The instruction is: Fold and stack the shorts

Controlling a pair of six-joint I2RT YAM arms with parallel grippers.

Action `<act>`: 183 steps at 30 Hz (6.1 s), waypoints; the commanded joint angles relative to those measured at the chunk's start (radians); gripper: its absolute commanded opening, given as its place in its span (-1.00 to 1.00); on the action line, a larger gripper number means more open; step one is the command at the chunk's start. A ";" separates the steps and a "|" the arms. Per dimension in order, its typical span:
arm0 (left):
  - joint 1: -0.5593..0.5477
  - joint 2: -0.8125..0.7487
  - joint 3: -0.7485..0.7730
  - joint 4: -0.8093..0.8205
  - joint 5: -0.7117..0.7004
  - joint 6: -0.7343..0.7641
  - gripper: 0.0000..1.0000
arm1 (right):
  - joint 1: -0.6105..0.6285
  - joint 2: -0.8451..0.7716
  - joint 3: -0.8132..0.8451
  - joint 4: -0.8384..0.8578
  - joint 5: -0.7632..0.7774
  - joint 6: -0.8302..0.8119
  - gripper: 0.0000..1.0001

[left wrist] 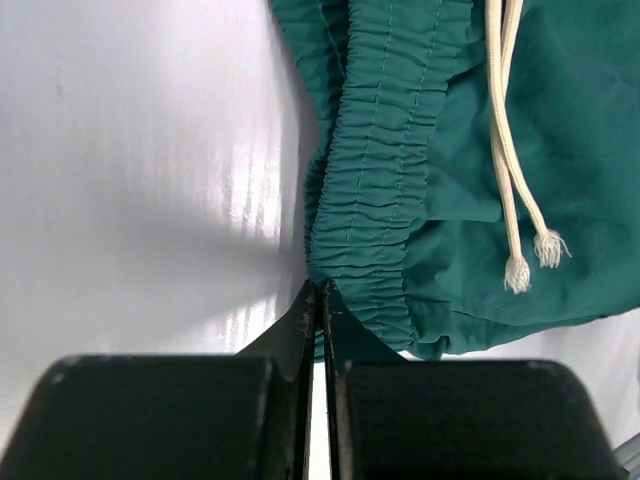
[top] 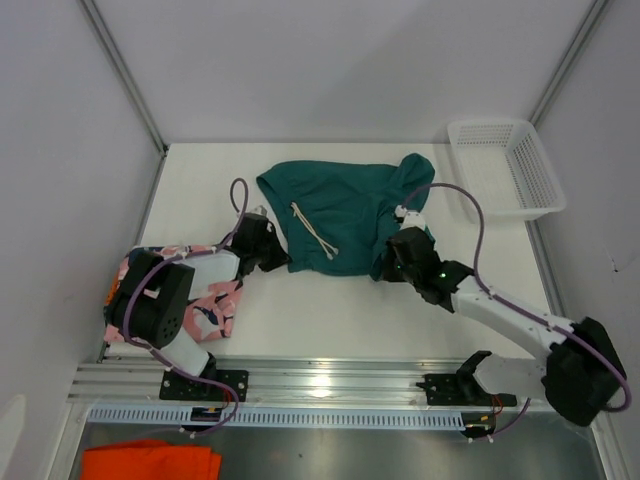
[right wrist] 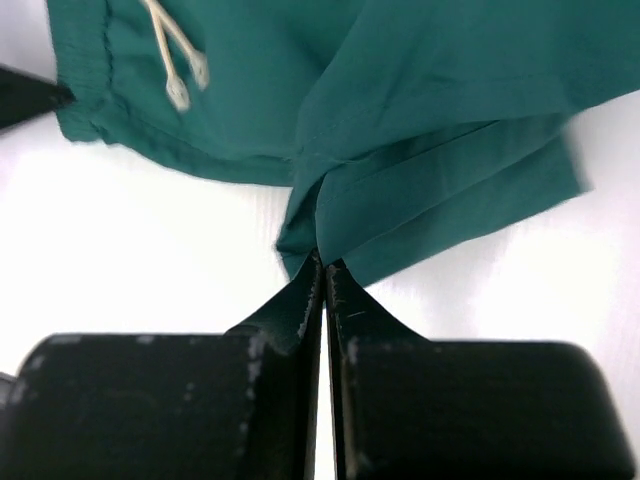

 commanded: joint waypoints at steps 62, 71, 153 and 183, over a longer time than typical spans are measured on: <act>0.238 -0.330 0.097 -0.338 -0.065 0.186 -1.00 | -0.296 -0.251 -0.148 -0.118 -0.428 -0.083 -1.00; 0.238 -0.337 -0.002 -0.283 -0.013 0.160 0.00 | -0.493 -0.366 -0.195 -0.130 -0.316 -0.011 -1.00; -0.053 -0.182 -0.189 -0.131 -0.390 -0.713 0.60 | -0.823 -0.412 -0.307 0.002 -0.385 0.034 -1.00; 0.013 -0.133 -0.053 -0.043 -0.387 -0.541 -1.00 | -0.823 -0.486 -0.270 -0.073 -0.487 0.023 -1.00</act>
